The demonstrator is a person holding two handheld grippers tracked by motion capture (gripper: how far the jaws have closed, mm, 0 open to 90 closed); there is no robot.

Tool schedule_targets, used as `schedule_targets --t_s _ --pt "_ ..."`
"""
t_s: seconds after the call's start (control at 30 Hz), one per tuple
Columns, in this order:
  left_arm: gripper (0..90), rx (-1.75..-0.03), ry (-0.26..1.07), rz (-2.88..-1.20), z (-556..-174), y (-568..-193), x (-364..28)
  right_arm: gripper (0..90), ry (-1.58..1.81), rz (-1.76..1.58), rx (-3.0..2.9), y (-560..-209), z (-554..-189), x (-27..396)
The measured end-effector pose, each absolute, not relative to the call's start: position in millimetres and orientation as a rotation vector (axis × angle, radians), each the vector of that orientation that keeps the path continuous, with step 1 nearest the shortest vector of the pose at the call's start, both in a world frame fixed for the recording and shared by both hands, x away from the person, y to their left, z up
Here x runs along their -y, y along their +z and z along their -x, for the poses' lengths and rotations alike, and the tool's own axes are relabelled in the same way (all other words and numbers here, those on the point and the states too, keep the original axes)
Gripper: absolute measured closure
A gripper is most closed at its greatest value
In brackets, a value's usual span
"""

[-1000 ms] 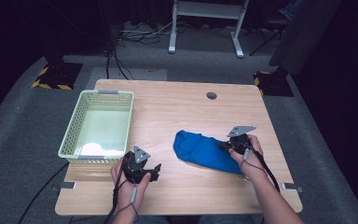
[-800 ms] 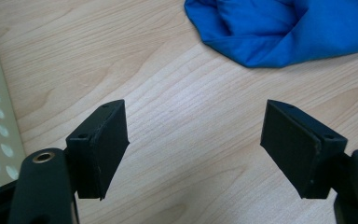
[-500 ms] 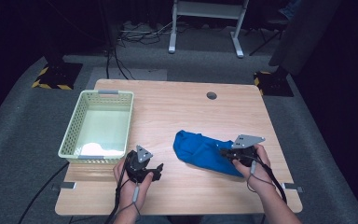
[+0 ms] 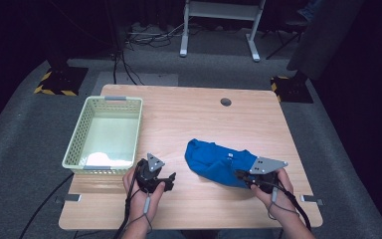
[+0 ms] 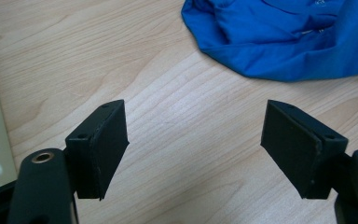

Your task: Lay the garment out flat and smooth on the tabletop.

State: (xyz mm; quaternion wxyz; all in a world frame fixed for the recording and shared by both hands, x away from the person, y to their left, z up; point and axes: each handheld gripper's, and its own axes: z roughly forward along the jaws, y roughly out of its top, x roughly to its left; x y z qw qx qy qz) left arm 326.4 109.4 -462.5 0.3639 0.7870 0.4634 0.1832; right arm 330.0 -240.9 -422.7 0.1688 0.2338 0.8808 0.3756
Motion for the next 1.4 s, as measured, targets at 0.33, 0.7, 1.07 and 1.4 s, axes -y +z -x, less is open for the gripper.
schedule_targets --t_s 0.33,0.7,1.07,1.4 --pt "21.9 -1.189 0.477 -2.025 -329.4 -463.0 -104.7 84.7 1.071 -0.634 -2.526 -427.4 -308.1 238.6" --pt "21.9 -1.194 0.478 -2.018 -329.4 -462.2 -103.3 65.4 1.217 -0.686 -2.540 -417.3 -288.7 247.3" --pt "21.8 -1.190 0.479 -2.015 -328.0 -460.6 -106.4 61.6 1.160 -0.757 -2.485 -420.1 -304.2 243.0" --pt "21.8 -1.205 0.489 -2.007 -321.4 -459.7 -113.9 60.4 1.089 -0.790 -2.464 -431.4 -322.9 230.3"
